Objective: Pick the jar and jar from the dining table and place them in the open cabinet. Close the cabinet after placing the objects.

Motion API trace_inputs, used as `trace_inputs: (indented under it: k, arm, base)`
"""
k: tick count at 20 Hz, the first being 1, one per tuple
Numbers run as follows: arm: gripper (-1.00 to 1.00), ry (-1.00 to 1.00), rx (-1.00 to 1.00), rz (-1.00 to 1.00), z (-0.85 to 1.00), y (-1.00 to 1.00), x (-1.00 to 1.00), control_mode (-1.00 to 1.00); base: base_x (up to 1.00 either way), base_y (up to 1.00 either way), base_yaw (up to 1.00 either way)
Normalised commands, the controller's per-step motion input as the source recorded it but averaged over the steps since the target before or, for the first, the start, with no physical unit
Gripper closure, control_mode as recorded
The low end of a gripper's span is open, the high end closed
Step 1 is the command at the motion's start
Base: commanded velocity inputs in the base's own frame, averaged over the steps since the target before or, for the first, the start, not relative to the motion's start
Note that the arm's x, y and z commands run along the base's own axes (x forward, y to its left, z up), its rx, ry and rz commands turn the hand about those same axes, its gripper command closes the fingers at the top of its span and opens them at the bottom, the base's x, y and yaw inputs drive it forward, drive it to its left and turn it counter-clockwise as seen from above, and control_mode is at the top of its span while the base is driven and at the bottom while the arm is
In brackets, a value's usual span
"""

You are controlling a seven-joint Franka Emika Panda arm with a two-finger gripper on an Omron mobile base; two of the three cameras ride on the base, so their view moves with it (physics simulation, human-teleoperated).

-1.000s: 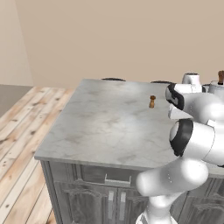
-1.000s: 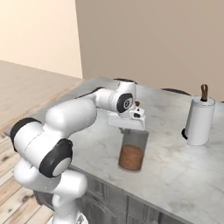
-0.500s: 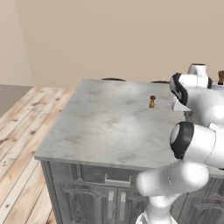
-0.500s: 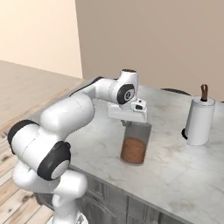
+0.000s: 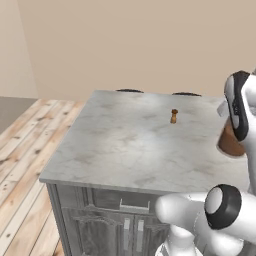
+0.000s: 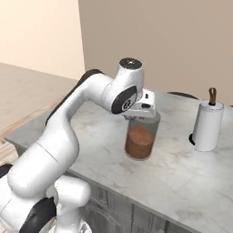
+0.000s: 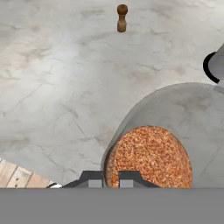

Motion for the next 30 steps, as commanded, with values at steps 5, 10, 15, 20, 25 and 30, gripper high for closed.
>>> trace_inputs:
  k: [5, 10, 15, 20, 25, 30]
  arm:
    - [1.0, -0.35, -0.01, 0.1, 0.6, 0.04, -0.91, -1.0]
    - [1.0, -0.22, -0.05, 0.01, 0.36, 0.27, -0.71, -1.0]
    - [1.0, -0.14, -0.07, 0.0, 0.35, 0.37, -0.68, -1.0]
    - [1.0, -0.05, -0.04, 0.06, 0.36, 0.27, -0.54, -1.0]
    - [1.0, -0.04, -0.04, 0.07, 0.15, 0.12, -0.57, -1.0]
    - [1.0, 0.1, -0.04, 0.08, 0.01, 0.17, -0.33, -1.0]
  base:
    - [0.0, 0.0, 0.0]
    - [0.0, 0.0, 0.0]
    - [0.0, 0.0, 0.0]
    - [0.0, 0.0, 0.0]
    - [0.0, 0.0, 0.0]
    - [0.0, 0.0, 0.0]
